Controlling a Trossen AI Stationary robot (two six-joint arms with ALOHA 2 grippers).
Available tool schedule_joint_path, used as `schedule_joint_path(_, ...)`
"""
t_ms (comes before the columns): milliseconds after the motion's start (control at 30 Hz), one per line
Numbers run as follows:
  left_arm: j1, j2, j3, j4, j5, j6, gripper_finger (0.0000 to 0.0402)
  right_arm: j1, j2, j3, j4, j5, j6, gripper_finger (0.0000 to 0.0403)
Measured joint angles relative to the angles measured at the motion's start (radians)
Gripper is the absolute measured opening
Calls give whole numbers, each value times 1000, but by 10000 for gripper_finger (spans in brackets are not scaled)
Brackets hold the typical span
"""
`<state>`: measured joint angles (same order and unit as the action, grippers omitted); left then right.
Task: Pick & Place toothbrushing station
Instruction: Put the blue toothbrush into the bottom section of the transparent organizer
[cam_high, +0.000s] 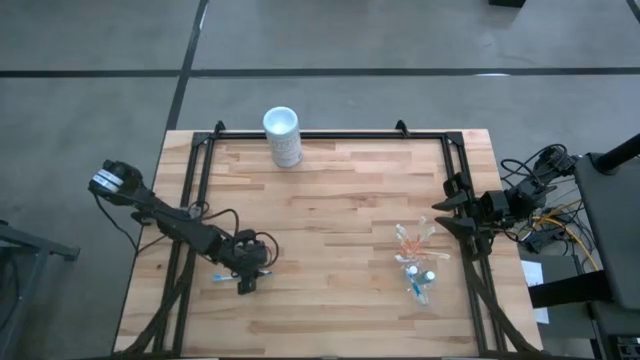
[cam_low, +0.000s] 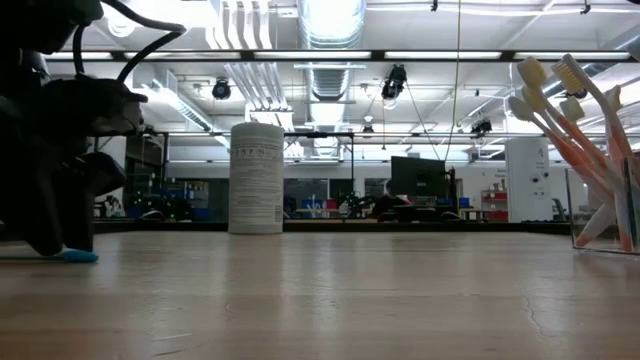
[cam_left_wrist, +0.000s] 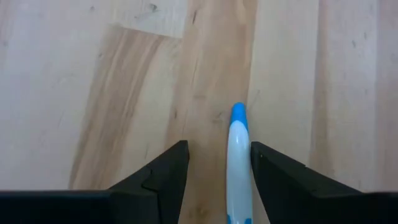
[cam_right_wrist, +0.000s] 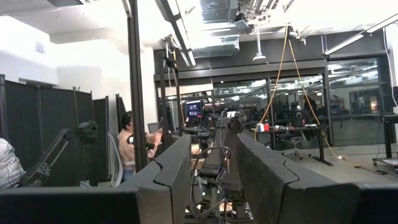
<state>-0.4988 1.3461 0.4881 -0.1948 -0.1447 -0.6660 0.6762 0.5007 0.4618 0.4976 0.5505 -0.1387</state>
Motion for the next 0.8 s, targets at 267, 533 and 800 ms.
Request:
schedule_joint_path(267, 0, 1, -2, -14, -54, 51, 183, 0, 0, 0, 0, 0, 0, 124)
schedule_joint_path(533, 2, 3, -5, -40, -248, 67, 183, 0, 0, 0, 0, 0, 0, 132)
schedule_joint_path(800, 2, 3, -5, -110, -345, 62, 183, 0, 0, 0, 0, 0, 0, 123)
